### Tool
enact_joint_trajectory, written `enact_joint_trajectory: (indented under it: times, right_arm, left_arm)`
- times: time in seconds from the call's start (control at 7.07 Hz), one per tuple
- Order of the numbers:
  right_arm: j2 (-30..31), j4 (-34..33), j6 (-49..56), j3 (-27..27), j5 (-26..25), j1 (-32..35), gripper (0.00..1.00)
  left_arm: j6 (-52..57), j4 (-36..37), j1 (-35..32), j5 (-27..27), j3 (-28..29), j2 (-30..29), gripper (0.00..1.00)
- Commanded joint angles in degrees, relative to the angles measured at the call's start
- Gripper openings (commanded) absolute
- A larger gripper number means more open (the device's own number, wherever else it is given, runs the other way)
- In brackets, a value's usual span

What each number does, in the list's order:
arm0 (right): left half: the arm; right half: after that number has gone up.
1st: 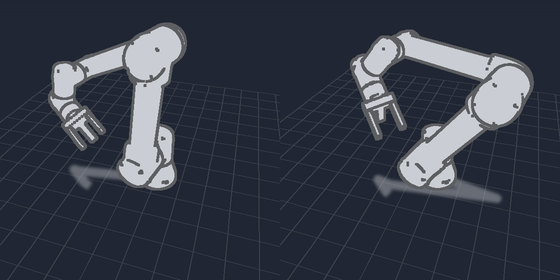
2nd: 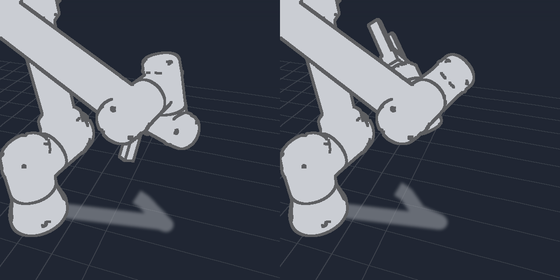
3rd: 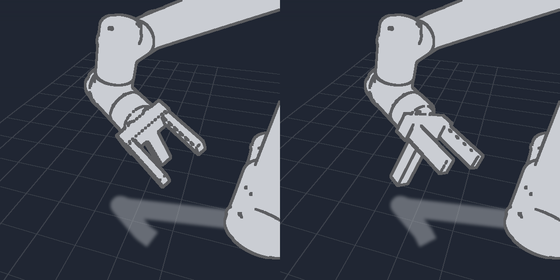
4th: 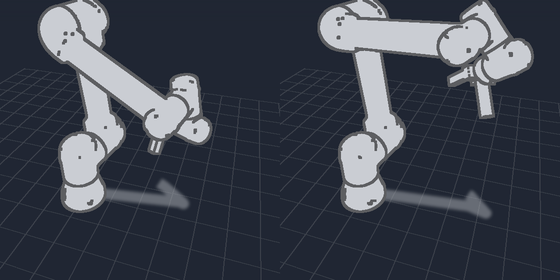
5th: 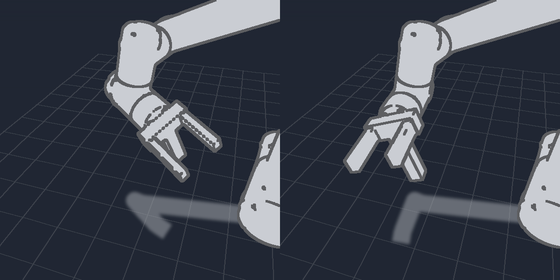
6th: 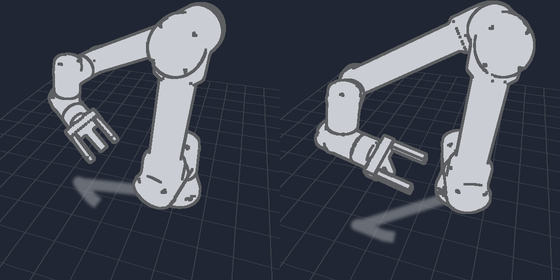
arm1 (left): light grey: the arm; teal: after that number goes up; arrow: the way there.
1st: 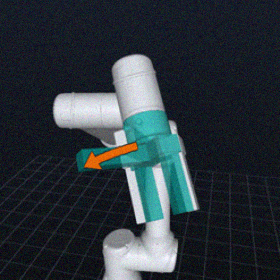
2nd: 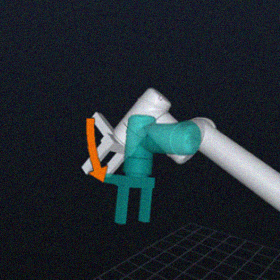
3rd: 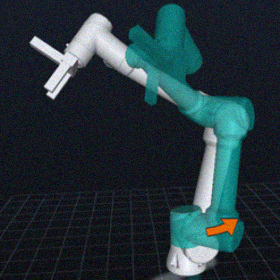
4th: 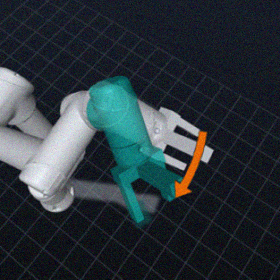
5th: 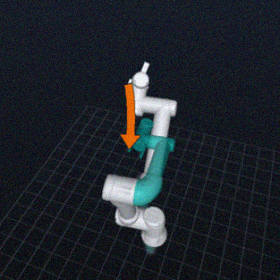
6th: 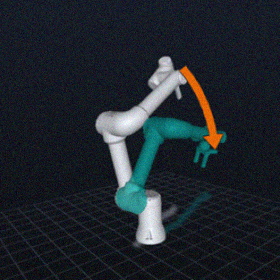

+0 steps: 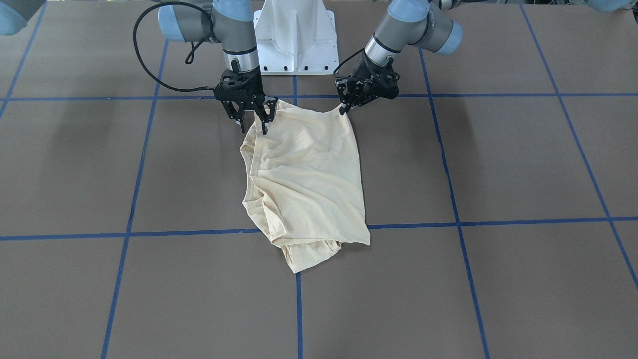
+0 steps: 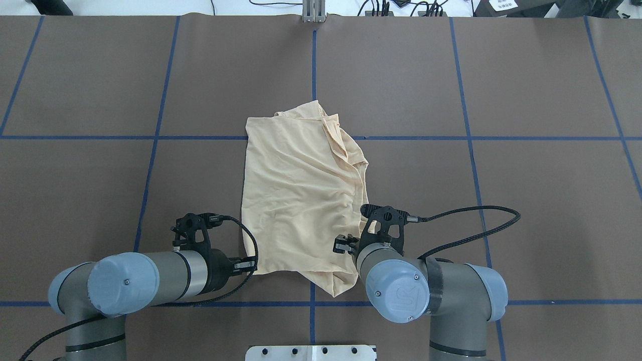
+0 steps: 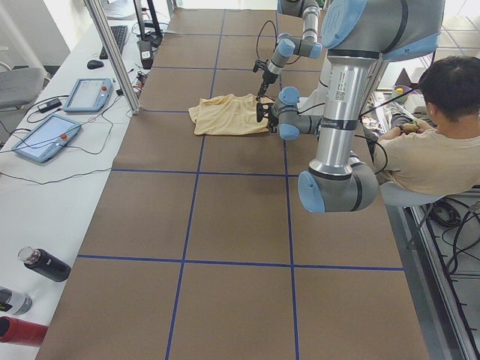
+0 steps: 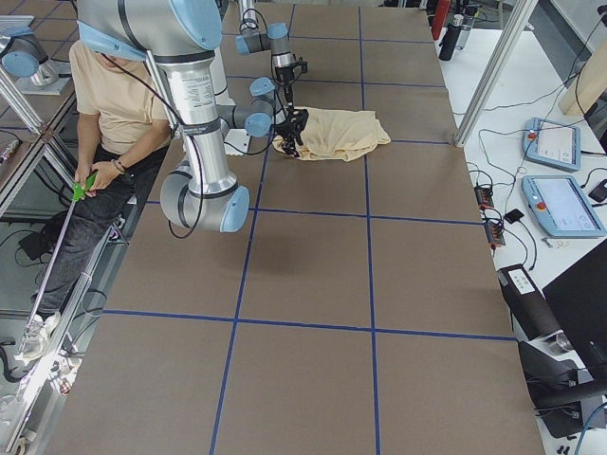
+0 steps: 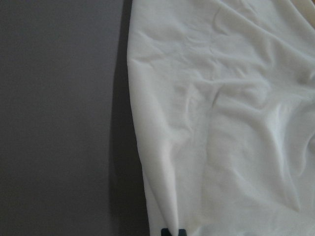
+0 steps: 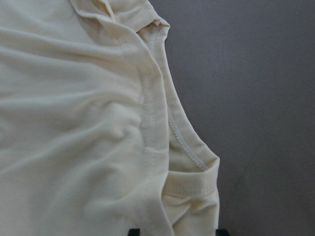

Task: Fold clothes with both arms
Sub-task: 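Move the right gripper to the other near corner and grasp both corners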

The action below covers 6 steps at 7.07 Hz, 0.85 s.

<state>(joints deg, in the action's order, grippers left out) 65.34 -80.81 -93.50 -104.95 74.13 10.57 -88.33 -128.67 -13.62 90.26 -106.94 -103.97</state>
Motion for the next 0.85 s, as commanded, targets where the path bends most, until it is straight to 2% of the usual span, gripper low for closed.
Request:
enact_joint_trajectory:
  times: [0.0, 0.14, 0.42, 0.71]
  right_arm:
    - [-0.2, 0.1, 0.0, 1.0, -0.7, -0.5, 0.57]
    - [-0.2, 0.0, 0.0, 0.9, -0.7, -0.6, 0.54]
    - [-0.3, 0.0, 0.0, 0.8, -0.7, -0.6, 0.28]
    - [-0.2, 0.0, 0.2, 0.4, -0.7, -0.6, 0.17]
  left_arm:
    - [0.0, 0.0, 0.0, 0.0, 0.0, 0.0, 0.0]
    - [0.0, 0.0, 0.0, 0.0, 0.0, 0.1, 0.0]
    - [0.0, 0.0, 0.0, 0.0, 0.0, 0.1, 0.0]
    - [0.0, 0.0, 0.0, 0.0, 0.1, 0.0, 0.0]
